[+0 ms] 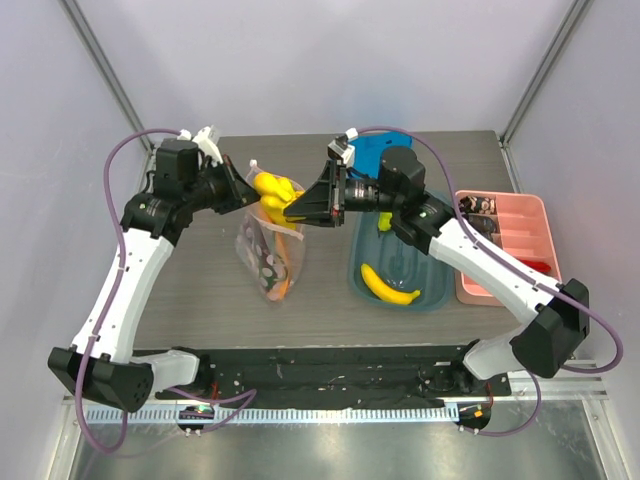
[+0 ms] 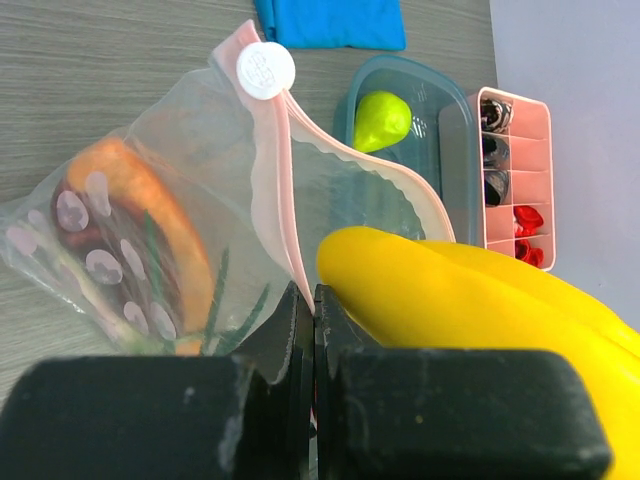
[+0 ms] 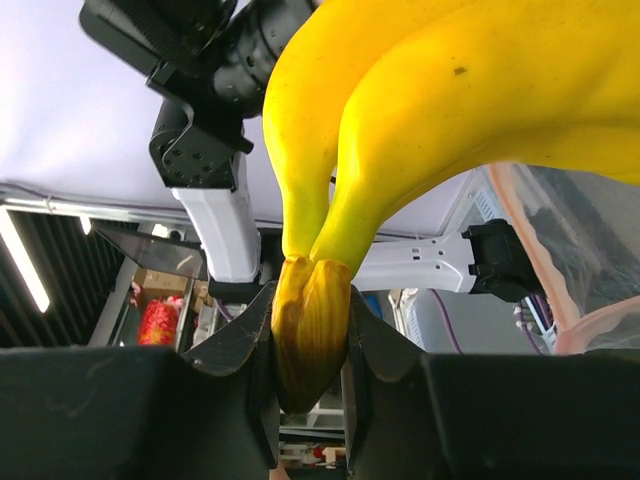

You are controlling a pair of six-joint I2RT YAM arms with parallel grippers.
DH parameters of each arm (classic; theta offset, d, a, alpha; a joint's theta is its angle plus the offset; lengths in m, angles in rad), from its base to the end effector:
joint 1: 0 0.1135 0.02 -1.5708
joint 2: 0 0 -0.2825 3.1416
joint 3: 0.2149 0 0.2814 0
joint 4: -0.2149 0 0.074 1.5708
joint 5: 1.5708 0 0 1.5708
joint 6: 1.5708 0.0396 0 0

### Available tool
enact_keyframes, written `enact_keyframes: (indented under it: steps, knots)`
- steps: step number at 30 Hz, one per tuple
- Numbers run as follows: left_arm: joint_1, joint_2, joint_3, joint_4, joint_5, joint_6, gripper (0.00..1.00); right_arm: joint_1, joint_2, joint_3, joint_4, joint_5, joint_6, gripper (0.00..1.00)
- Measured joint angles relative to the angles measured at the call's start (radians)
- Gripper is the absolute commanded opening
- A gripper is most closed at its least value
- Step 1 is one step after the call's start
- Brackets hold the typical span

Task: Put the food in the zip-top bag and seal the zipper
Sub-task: Place the fake fruit in the zipper food storage bag.

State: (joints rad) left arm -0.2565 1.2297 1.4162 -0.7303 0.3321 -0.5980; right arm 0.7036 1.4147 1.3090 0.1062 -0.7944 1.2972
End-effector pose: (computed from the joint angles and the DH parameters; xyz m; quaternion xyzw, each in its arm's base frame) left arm 0.2675 -0.0835 0.4320 -0.0660 0.8604 -0.3318 0.3813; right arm 0.2544 0.2529 0.4233 -0.0710 0.7034 0.6966 0.1220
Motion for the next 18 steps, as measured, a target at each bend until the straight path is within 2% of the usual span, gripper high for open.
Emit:
enact_keyframes:
  steps: [1,3,4,6,15,18]
  knots:
    - [0.0,-0.001,0.0,0.0,0.0,-0.001,0.0,0.0,0.004,0.0,-0.008,0.005,0.007,0.15]
    - [0.001,-0.002,0.0,0.0,0.0,-0.001,0.0,-0.001,0.013,0.001,-0.021,0.011,0.018,0.31]
    - [0.002,-0.003,0.0,0.0,0.0,-0.002,0.0,-0.001,0.018,0.002,-0.027,0.014,0.022,0.54]
    - [0.004,-0.003,0.0,0.002,0.006,-0.006,0.0,0.0,0.022,0.002,-0.035,0.015,0.035,0.69]
    - [-0.003,-0.024,0.0,0.057,0.091,-0.035,0.0,0.022,0.046,0.049,-0.031,-0.027,0.032,0.8]
    - [-0.003,-0.027,0.0,0.059,0.107,-0.043,0.0,0.01,0.047,0.09,-0.005,-0.052,0.009,0.8]
